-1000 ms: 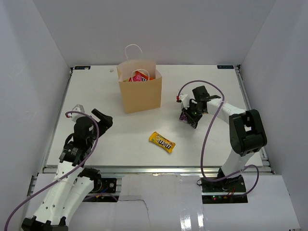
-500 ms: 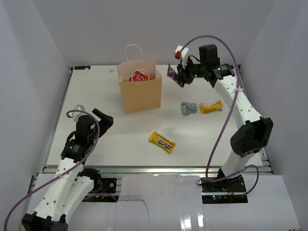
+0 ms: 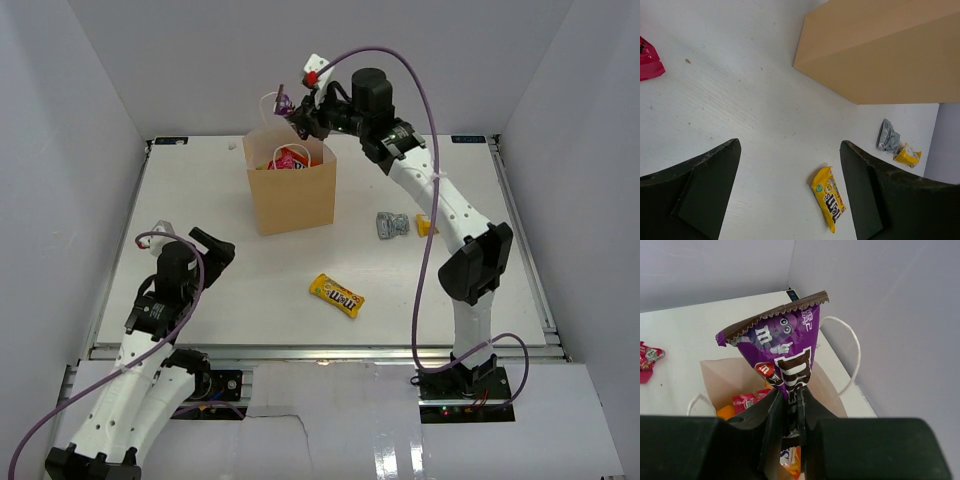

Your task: Place the snacks into the paper bag

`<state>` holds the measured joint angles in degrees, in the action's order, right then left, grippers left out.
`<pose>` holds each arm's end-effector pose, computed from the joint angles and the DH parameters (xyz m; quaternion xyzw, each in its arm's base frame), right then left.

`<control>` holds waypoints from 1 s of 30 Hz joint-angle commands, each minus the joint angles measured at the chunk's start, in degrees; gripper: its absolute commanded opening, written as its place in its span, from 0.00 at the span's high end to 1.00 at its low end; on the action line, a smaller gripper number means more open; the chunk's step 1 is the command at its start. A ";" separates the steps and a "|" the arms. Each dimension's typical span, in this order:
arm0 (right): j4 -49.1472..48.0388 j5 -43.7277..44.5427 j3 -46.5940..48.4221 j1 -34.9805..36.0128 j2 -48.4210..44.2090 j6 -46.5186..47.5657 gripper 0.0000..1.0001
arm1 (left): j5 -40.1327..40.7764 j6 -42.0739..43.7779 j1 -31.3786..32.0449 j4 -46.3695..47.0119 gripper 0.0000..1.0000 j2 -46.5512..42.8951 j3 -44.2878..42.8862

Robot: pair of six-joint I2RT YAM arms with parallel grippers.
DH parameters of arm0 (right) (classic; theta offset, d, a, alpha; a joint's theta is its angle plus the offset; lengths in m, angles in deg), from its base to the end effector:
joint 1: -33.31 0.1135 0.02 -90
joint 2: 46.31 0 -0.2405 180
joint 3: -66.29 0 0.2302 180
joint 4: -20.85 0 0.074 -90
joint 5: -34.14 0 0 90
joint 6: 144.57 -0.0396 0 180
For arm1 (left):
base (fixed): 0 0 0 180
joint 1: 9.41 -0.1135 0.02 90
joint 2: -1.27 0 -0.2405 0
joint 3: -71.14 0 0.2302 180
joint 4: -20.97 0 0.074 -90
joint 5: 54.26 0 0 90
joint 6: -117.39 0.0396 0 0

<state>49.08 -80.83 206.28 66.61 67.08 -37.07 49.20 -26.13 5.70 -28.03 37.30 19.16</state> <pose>0.3512 0.2507 0.4342 -0.4364 0.5678 0.2471 0.6527 0.1387 -0.0279 0.2569 -0.3399 0.8060 -0.1818 0.4492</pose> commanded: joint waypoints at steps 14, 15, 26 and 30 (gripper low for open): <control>-6.36 1.95 -5.43 -0.51 -1.75 -2.55 0.40 | -0.09 -7.83 -3.06 -8.39 0.10 7.54 -4.00; -5.84 1.07 -5.61 -1.04 -2.63 -3.43 0.40 | -0.96 -6.79 -4.64 -8.56 0.11 9.22 -4.79; 5.23 -18.96 -35.08 -16.49 -22.49 2.62 0.27 | 6.83 -4.60 -23.54 -12.96 0.14 31.71 -13.32; 7.09 -20.64 -49.44 -19.67 -29.70 6.31 0.25 | 5.54 4.37 -26.71 -5.32 0.11 40.59 -14.73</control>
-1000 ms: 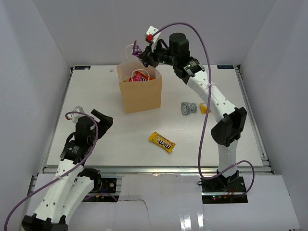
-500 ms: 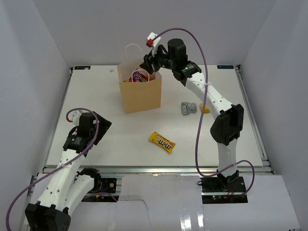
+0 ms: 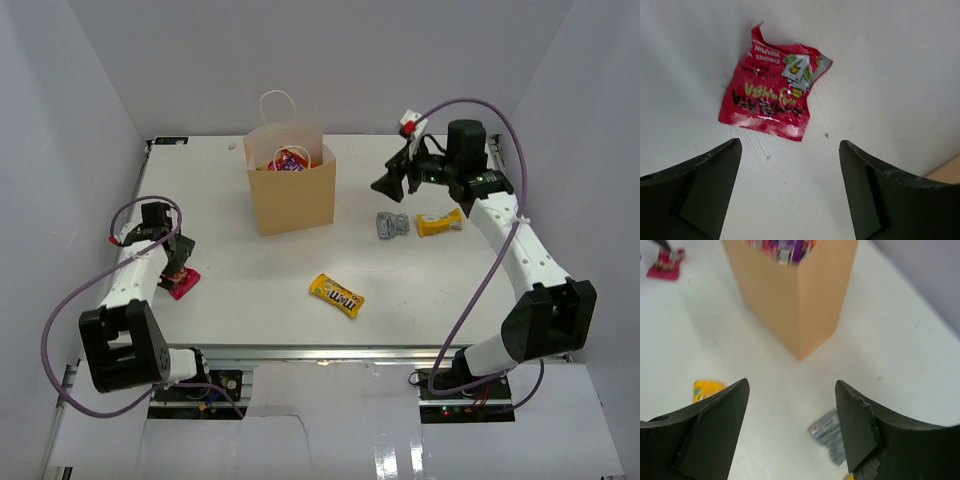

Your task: Place the snacks into the paper bag

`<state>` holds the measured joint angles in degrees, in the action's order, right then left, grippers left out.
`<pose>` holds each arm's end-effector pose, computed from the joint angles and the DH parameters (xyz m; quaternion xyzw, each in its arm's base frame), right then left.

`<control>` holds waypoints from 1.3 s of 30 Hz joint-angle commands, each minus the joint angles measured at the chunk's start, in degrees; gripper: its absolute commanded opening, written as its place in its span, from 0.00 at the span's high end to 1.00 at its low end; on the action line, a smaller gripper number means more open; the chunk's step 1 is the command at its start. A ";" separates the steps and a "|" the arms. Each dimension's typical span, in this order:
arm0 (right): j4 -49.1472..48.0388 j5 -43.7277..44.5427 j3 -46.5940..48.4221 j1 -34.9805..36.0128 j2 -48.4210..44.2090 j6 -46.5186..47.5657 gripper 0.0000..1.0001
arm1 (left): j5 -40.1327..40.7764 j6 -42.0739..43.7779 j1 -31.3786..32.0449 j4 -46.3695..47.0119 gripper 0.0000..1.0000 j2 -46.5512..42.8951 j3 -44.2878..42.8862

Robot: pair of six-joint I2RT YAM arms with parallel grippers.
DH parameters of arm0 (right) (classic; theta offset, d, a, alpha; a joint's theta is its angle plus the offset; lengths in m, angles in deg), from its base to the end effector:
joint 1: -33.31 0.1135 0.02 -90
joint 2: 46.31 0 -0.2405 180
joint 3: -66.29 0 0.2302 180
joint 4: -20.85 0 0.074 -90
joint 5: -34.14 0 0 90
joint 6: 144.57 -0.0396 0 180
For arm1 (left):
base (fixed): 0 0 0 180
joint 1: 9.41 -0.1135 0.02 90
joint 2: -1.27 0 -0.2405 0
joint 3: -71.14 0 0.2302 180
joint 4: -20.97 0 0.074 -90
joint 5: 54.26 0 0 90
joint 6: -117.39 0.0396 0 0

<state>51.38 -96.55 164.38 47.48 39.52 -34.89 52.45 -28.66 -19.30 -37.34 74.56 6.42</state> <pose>0.3100 0.1049 0.3696 -0.4161 0.6676 0.2550 0.5622 0.2172 0.0494 0.2066 -0.5519 0.7974 0.0532 0.2382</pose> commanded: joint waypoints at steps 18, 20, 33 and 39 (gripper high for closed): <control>4.71 -6.42 -24.09 -5.82 -12.26 4.22 0.24 | 2.01 17.65 -2.68 5.41 0.24 23.91 -8.41; 4.71 -6.51 -24.09 -6.00 -12.17 3.96 0.24 | 1.92 17.56 -2.85 5.50 0.32 23.30 -7.79; 4.88 -6.69 -24.44 -6.44 -12.43 3.61 0.24 | -14.73 19.40 -2.77 11.29 0.93 8.90 -4.36; 5.06 -6.51 -24.80 -6.70 -12.78 3.87 0.24 | -27.33 18.79 -2.50 18.15 0.96 -0.86 -7.96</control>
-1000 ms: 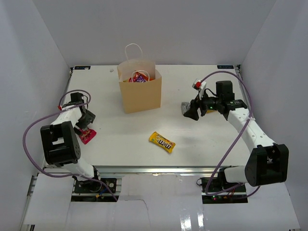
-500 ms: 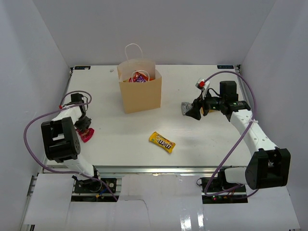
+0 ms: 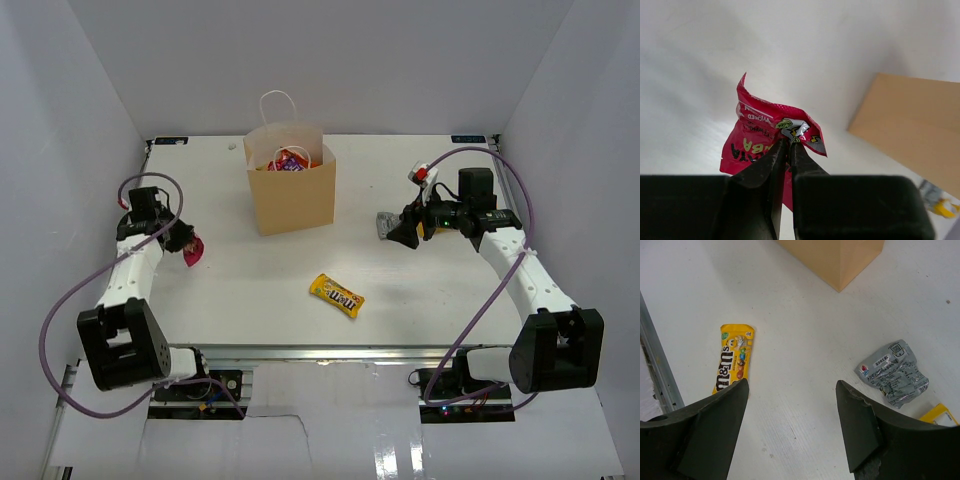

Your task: Place the snacks into the paper bag

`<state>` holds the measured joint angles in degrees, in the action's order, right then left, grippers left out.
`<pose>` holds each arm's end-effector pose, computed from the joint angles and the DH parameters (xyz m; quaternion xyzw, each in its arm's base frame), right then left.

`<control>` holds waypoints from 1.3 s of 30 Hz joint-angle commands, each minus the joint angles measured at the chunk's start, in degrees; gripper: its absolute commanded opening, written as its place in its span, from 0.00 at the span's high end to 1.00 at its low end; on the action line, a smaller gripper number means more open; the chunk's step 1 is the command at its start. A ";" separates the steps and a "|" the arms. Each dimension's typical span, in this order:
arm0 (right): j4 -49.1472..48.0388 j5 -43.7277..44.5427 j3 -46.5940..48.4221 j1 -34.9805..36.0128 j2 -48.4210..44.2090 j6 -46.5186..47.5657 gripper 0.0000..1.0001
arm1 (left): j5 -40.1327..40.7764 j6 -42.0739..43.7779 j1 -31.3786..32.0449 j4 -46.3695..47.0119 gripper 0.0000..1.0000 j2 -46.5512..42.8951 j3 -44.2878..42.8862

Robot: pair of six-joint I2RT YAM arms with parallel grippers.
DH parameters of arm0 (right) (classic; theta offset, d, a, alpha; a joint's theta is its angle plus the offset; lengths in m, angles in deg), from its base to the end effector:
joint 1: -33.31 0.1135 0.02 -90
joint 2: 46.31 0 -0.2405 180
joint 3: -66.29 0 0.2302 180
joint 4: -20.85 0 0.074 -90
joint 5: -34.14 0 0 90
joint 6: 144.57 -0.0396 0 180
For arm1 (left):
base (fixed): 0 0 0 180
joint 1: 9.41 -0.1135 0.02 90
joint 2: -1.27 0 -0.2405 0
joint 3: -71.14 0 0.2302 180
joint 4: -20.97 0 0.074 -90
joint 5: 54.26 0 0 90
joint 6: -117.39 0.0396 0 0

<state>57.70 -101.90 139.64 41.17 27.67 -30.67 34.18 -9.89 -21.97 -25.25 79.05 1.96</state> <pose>0.2580 0.0644 0.2804 -0.3923 0.7465 0.2905 0.4522 0.2561 0.0560 0.2213 -0.3979 0.8661 -0.0774 0.2924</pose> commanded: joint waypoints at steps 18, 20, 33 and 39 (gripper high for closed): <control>-0.91 -0.46 -1.90 -0.56 -2.08 0.62 0.24 | -20.51 -5.78 17.12 18.81 0.99 3.69 -36.71; -0.91 -0.19 -2.07 -0.56 -2.52 0.71 0.24 | -19.45 -6.23 20.36 19.33 0.99 6.49 -38.30; -0.73 4.99 -3.83 -2.14 -4.89 0.09 0.23 | -9.86 -8.08 29.26 20.21 0.66 13.28 -39.80; -1.52 18.15 -2.34 -3.37 -3.23 -7.71 0.18 | -10.13 -4.66 29.34 20.65 0.31 11.08 -40.24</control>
<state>57.70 -92.26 135.92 38.63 24.06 -33.18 23.21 -16.93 7.30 -5.80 94.10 -36.42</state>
